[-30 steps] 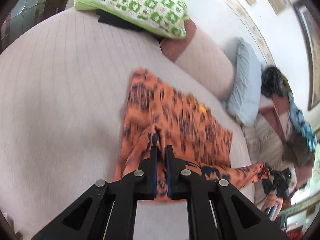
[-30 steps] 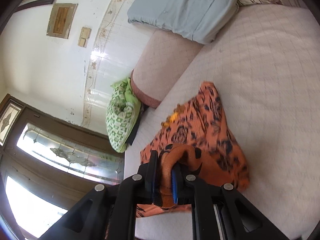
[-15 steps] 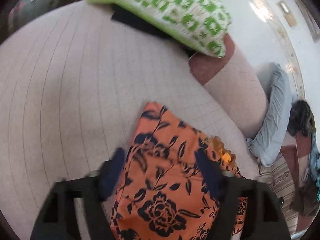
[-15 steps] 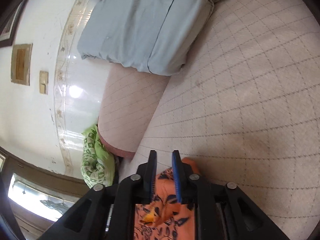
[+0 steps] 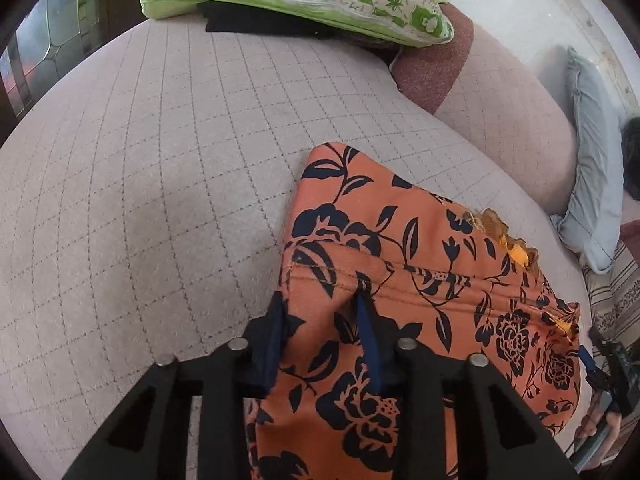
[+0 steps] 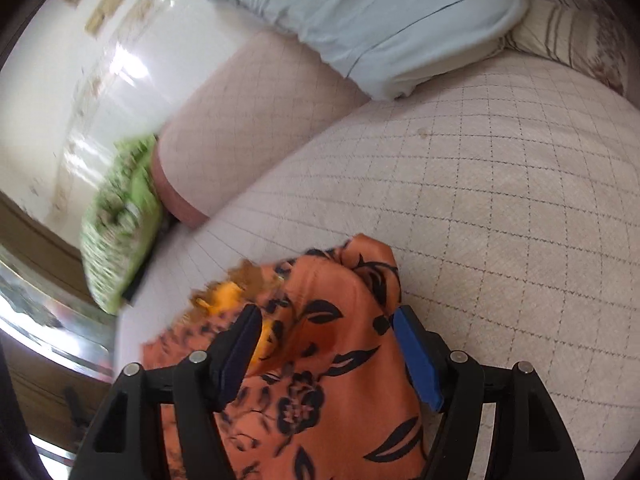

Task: Fold small clothes
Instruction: 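Lower the folded hem onto the shirt near the collar with both grippers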

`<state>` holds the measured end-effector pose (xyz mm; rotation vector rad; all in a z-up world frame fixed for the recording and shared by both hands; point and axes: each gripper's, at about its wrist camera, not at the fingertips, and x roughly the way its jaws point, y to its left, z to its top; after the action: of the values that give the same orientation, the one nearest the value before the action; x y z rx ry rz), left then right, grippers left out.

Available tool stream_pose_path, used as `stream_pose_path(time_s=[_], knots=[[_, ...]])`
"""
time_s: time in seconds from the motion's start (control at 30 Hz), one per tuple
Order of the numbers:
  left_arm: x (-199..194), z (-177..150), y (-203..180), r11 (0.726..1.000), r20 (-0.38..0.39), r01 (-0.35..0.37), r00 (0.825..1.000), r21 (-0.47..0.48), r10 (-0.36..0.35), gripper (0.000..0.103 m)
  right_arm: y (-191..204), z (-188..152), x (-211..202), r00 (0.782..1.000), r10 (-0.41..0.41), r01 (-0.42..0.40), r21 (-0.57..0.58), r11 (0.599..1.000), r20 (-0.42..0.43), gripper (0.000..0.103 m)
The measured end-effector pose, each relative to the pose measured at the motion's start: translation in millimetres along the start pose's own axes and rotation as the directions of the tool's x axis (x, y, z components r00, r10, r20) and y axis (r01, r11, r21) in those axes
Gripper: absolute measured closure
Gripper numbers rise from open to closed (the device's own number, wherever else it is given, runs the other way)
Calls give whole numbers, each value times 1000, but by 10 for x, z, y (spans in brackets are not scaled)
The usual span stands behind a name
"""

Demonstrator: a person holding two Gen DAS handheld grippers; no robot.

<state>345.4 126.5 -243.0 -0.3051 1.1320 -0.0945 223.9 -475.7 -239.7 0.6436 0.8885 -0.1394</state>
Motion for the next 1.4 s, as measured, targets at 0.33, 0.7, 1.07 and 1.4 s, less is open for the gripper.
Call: stream_pose_path(time_s=[0.33, 0.7, 1.07, 1.4], knots=[[-309, 152, 23, 985, 40, 172, 984, -24, -171, 90, 416, -161, 171, 975, -221, 215, -234, 948, 3, 92], [-390, 352, 77, 957, 106, 281, 956, -70, -273, 91, 400, 91, -383, 984, -15, 38, -126, 991, 179, 94], [-27, 785, 41, 961, 129, 248, 964, -124, -232, 91, 3, 436, -140, 981, 32, -30, -12, 999, 193, 97], [-287, 709, -101, 961, 165, 263, 955, -85, -247, 91, -12, 482, 276, 995, 55, -50, -53, 997, 88, 77]])
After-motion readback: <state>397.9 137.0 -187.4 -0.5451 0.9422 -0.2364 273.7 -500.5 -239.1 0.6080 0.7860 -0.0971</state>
